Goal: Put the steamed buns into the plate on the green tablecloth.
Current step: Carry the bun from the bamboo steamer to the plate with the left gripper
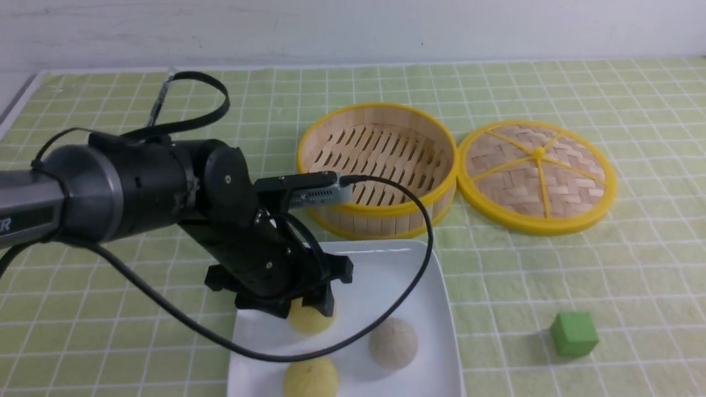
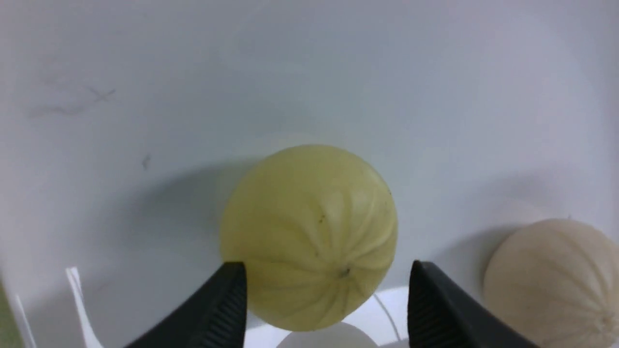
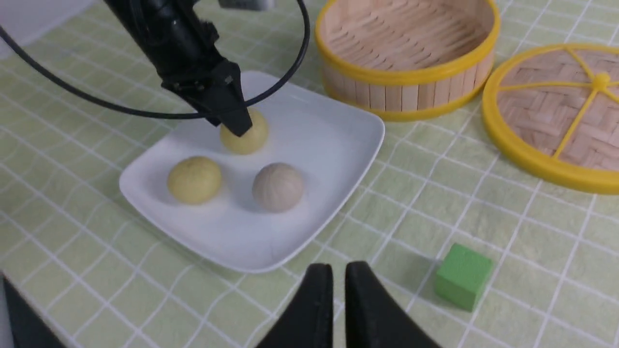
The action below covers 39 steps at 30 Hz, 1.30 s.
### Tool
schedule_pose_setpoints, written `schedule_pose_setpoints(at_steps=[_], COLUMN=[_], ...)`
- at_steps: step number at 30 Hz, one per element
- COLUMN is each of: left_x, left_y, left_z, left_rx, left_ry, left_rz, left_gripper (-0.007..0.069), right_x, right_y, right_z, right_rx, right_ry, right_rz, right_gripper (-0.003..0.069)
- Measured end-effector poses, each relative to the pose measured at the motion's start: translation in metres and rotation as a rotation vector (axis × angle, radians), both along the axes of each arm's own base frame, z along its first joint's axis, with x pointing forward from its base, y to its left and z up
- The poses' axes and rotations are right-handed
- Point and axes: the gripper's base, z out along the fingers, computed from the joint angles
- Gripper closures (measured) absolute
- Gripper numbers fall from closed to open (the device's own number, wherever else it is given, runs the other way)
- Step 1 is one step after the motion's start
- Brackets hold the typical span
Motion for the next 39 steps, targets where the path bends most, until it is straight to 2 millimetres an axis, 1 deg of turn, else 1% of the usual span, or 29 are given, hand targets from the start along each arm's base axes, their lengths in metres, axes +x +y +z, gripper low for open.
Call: schedule_pose_setpoints(at_steps=[4, 5, 7, 9, 10, 11, 12, 15, 16, 19, 27, 30, 33, 35, 36, 37, 39], left_x=[-0.001, -0.002, -0.003, -0.005, -0.006, -0.007, -0.007, -0.008, -0.008, -0.008, -0.009, -0.008, -0.008, -0.008, -0.008, -0.007, -0.007], left_y=[0.001, 0.001, 0.002, 0.002, 0.003, 0.003, 0.004, 0.004, 0.005, 0.005, 0.005, 0.005, 0.005, 0.005, 0.005, 0.005, 0.005], left_z=[0.005, 0.007, 0.009, 0.012, 0.014, 0.016, 0.017, 0.02, 0.021, 0.021, 0.021, 0.021, 0.021, 0.021, 0.021, 0.021, 0.022], left_rx=[-0.009, -0.011, -0.012, -0.014, -0.014, -0.015, -0.014, -0.012, -0.012, -0.01, -0.009, -0.007, -0.004, -0.006, -0.007, -0.006, -0.008], left_ry=[-0.003, -0.004, -0.005, -0.004, -0.006, -0.01, -0.014, -0.023, -0.024, -0.024, -0.022, -0.024, -0.026, -0.033, -0.034, -0.037, -0.042], left_rz=[0.016, 0.016, 0.014, 0.012, 0.01, 0.008, 0.006, 0.002, 0.001, -0.001, -0.002, -0.003, -0.004, -0.003, -0.003, -0.003, -0.002], left_gripper=[0.0167, 0.0172, 0.0199, 0.0253, 0.0295, 0.0356, 0.0388, 0.0543, 0.058, 0.0622, 0.0622, 0.0612, 0.0579, 0.0526, 0.0526, 0.0481, 0.0414], right_x=[0.013, 0.018, 0.022, 0.024, 0.025, 0.026, 0.027, 0.029, 0.029, 0.029, 0.029, 0.029, 0.029, 0.029, 0.029, 0.029, 0.028], right_y=[0.007, 0.01, 0.013, 0.014, 0.015, 0.016, 0.016, 0.017, 0.017, 0.017, 0.016, 0.016, 0.016, 0.016, 0.017, 0.017, 0.016], right_z=[-0.025, -0.033, -0.039, -0.04, -0.041, -0.041, -0.04, -0.04, -0.04, -0.04, -0.04, -0.04, -0.04, -0.04, -0.04, -0.04, -0.04], right_rx=[0.069, 0.075, 0.08, 0.074, 0.06, 0.046, 0.037, 0.022, 0.022, 0.024, 0.021, 0.021, 0.021, 0.021, 0.02, 0.019, 0.022], right_ry=[-0.04, -0.045, -0.061, -0.08, -0.093, -0.108, -0.118, -0.135, -0.136, -0.137, -0.139, -0.139, -0.139, -0.139, -0.139, -0.14, -0.144], right_rz=[-0.033, -0.038, -0.04, -0.036, -0.031, -0.027, -0.025, -0.023, -0.023, -0.023, -0.024, -0.024, -0.024, -0.024, -0.023, -0.023, -0.023], right_gripper=[0.0609, 0.0624, 0.0655, 0.0671, 0.0673, 0.0673, 0.0673, 0.0673, 0.0673, 0.0671, 0.0667, 0.0664, 0.0664, 0.0661, 0.066, 0.0659, 0.0658])
